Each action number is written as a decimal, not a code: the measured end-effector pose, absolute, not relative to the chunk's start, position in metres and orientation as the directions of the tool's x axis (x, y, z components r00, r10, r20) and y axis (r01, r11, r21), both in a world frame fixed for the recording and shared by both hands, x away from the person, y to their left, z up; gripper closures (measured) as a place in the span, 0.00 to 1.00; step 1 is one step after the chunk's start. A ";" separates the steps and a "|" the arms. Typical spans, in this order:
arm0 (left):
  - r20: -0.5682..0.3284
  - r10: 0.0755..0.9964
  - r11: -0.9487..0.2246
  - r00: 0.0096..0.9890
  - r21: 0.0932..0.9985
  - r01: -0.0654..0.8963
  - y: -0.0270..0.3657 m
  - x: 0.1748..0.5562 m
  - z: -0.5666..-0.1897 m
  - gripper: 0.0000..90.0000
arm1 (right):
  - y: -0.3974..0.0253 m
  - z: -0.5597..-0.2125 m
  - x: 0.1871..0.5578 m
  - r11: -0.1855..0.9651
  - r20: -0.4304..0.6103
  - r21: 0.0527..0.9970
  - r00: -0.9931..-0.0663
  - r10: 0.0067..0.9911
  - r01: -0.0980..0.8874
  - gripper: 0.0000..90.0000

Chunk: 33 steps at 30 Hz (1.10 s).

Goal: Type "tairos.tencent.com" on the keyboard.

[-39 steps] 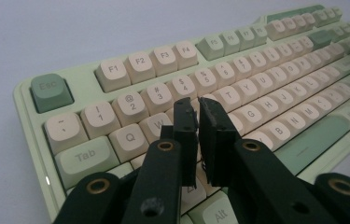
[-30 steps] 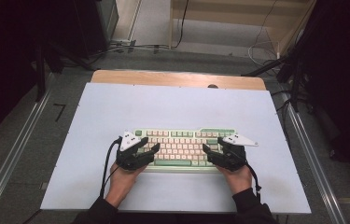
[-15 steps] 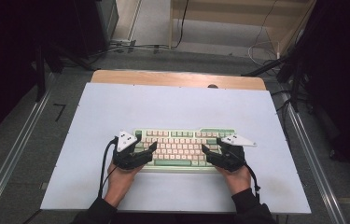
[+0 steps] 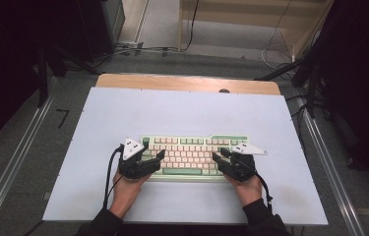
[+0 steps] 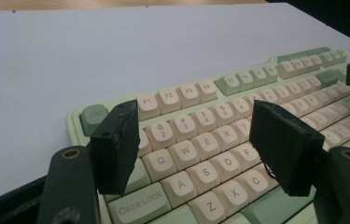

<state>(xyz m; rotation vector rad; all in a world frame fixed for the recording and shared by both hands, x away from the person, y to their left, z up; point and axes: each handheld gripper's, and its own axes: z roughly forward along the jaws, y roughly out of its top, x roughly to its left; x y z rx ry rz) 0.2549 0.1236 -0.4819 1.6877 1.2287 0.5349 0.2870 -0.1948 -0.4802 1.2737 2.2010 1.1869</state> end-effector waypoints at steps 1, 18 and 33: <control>-0.175 0.899 -0.047 0.401 0.873 0.485 0.124 0.255 -0.482 0.37 | -0.194 -0.480 0.287 0.252 0.121 0.792 -0.547 0.828 0.557 0.72; -0.175 0.906 -0.041 0.386 0.870 0.492 0.130 0.252 -0.482 0.37 | -0.176 -0.487 0.281 0.346 0.123 0.759 -0.644 0.755 0.551 0.97; -0.175 0.905 -0.043 0.389 0.870 0.492 0.129 0.252 -0.483 0.37 | -0.173 -0.492 0.279 0.360 0.125 0.750 -0.653 0.747 0.555 0.97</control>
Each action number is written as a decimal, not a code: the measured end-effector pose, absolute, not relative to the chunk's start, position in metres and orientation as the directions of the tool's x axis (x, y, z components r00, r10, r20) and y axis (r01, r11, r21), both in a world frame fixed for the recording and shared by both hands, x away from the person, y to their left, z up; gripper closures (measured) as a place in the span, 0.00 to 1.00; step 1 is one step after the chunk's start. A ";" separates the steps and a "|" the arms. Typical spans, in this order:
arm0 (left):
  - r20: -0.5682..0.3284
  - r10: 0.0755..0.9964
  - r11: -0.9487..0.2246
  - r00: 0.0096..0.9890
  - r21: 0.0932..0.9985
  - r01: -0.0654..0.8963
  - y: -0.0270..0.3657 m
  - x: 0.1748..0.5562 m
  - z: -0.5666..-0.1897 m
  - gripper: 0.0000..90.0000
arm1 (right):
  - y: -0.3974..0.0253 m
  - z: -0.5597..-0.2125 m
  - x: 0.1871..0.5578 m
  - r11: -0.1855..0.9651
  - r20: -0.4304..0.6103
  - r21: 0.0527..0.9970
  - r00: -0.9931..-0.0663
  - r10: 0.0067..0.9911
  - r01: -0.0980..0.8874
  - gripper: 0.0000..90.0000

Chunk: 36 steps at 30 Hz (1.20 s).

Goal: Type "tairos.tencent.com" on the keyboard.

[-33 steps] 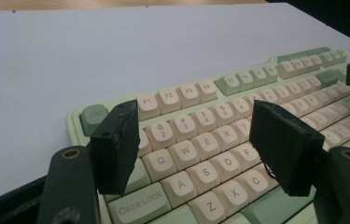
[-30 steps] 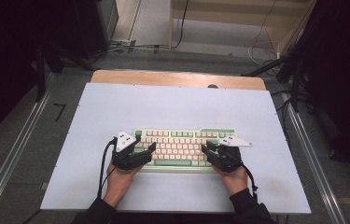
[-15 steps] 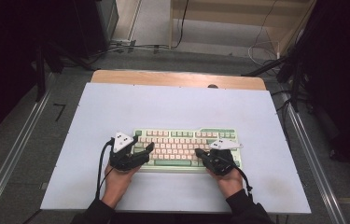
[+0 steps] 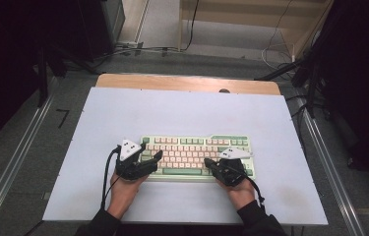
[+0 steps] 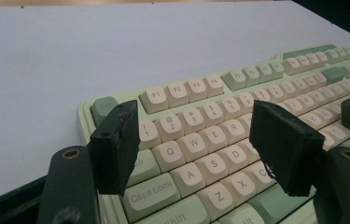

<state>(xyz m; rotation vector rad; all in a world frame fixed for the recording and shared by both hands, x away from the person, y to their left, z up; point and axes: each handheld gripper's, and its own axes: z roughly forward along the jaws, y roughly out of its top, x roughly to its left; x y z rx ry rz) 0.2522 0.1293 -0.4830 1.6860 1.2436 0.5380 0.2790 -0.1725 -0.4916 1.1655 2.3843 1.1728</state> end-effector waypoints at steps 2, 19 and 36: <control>-0.175 0.904 -0.044 0.389 0.870 0.491 0.129 0.252 -0.483 0.37 | -0.171 -0.493 0.279 0.366 0.123 0.742 -0.651 0.749 0.561 0.97; -0.169 0.895 -0.051 0.413 0.880 0.471 0.128 0.251 -0.481 0.58 | -0.198 -0.481 0.283 0.174 0.189 0.825 -0.554 0.810 0.537 0.30; -0.158 0.851 -0.137 0.501 0.854 0.502 0.091 0.273 -0.482 0.92 | -0.224 -0.482 0.270 0.140 0.183 0.814 -0.478 0.859 0.563 0.31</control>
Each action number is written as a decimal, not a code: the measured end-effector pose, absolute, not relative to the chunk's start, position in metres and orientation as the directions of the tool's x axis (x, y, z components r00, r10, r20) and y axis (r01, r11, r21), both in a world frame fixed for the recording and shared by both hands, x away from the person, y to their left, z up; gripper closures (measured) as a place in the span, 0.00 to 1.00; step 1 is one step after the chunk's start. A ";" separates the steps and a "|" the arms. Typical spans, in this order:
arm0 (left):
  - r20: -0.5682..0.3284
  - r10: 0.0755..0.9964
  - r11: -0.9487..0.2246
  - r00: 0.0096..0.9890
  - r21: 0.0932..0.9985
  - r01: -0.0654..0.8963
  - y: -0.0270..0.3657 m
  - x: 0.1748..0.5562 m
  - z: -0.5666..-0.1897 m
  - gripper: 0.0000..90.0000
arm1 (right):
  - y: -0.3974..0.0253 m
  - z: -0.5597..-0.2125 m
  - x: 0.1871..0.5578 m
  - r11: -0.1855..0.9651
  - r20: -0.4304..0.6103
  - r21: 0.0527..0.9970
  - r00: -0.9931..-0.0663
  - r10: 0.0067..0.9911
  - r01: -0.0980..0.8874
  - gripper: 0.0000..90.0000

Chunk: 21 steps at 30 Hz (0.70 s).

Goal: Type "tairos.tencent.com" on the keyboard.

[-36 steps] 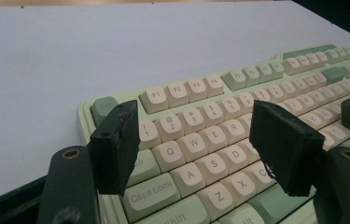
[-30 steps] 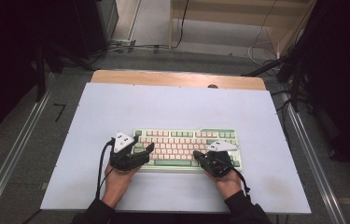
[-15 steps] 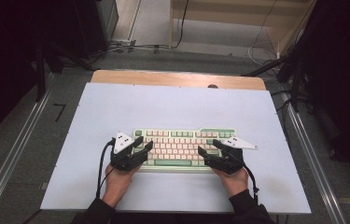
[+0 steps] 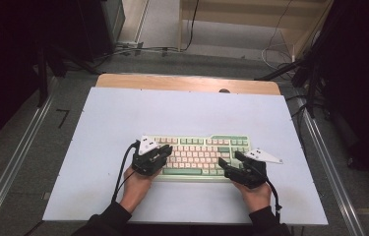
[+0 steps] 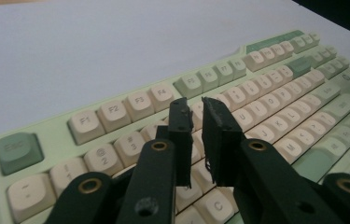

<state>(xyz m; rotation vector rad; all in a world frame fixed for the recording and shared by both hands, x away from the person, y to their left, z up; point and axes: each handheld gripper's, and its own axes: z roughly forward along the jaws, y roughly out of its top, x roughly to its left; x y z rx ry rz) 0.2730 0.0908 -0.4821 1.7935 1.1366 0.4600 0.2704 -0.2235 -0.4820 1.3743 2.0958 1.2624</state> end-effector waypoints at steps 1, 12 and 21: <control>-0.157 0.847 -0.144 0.507 0.852 0.504 0.088 0.274 -0.482 0.94 | -0.225 -0.482 0.269 0.136 0.184 0.813 -0.471 0.862 0.567 0.31; -0.155 0.831 -0.202 0.535 0.811 0.549 0.070 0.286 -0.489 1.00 | -0.237 -0.482 0.261 0.120 0.181 0.810 -0.439 0.880 0.574 0.32; -0.105 0.839 -0.264 0.533 0.779 0.569 0.064 0.289 -0.492 1.00 | -0.239 -0.482 0.260 0.114 0.182 0.810 -0.432 0.884 0.575 0.32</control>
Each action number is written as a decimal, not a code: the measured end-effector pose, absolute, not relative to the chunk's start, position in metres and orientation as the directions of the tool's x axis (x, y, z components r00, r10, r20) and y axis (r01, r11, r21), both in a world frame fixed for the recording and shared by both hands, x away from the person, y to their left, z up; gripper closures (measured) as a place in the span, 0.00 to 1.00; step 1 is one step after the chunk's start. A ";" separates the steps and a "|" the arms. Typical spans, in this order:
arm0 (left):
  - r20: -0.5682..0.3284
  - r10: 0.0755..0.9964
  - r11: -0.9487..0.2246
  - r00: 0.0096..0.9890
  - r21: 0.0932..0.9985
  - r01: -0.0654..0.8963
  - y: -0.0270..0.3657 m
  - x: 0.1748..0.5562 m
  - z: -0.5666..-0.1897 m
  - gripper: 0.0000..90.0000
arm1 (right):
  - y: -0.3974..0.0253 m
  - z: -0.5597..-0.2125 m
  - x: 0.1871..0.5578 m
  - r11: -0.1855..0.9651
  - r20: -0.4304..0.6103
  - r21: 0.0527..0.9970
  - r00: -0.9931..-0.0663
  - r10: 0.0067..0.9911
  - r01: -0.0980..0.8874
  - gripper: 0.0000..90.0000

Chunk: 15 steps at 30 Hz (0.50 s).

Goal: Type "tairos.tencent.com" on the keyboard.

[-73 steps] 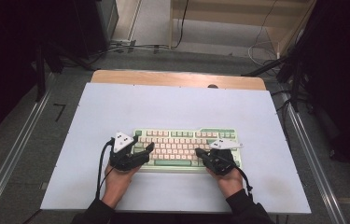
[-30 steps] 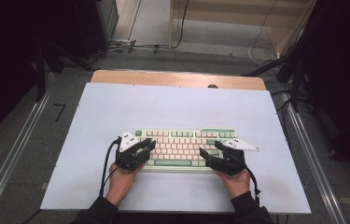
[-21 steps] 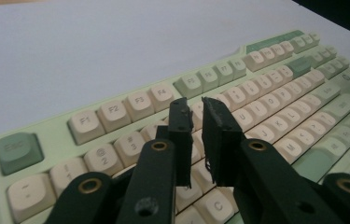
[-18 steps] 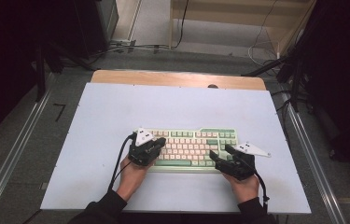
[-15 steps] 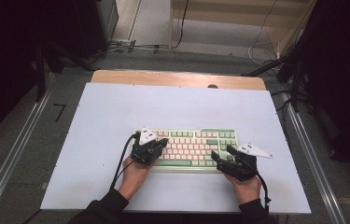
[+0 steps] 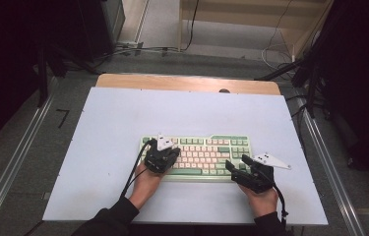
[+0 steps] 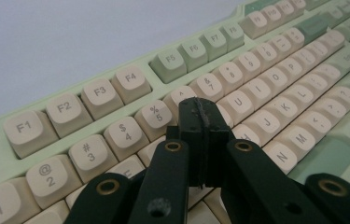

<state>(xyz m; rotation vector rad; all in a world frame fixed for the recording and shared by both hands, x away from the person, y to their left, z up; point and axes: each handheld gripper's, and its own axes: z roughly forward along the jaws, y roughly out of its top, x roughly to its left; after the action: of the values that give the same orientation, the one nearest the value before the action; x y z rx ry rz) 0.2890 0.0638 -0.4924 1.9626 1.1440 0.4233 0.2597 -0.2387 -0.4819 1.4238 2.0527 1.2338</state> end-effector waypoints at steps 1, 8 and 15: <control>-0.104 0.838 -0.265 0.536 0.781 0.565 0.064 0.289 -0.493 1.00 | -0.239 -0.482 0.260 0.115 0.182 0.809 -0.432 0.883 0.576 0.32; -0.120 0.836 -0.234 0.536 0.805 0.545 0.067 0.286 -0.487 1.00 | -0.237 -0.482 0.260 0.120 0.179 0.811 -0.438 0.881 0.573 0.32; -0.138 0.848 -0.193 0.512 0.819 0.541 0.078 0.283 -0.482 0.99 | -0.234 -0.482 0.263 0.126 0.179 0.812 -0.449 0.875 0.570 0.32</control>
<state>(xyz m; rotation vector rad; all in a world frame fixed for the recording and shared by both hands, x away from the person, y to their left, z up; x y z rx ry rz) 0.2828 0.0777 -0.4823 1.8708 1.1483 0.4375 0.2626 -0.2336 -0.4815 1.4032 2.0690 1.2410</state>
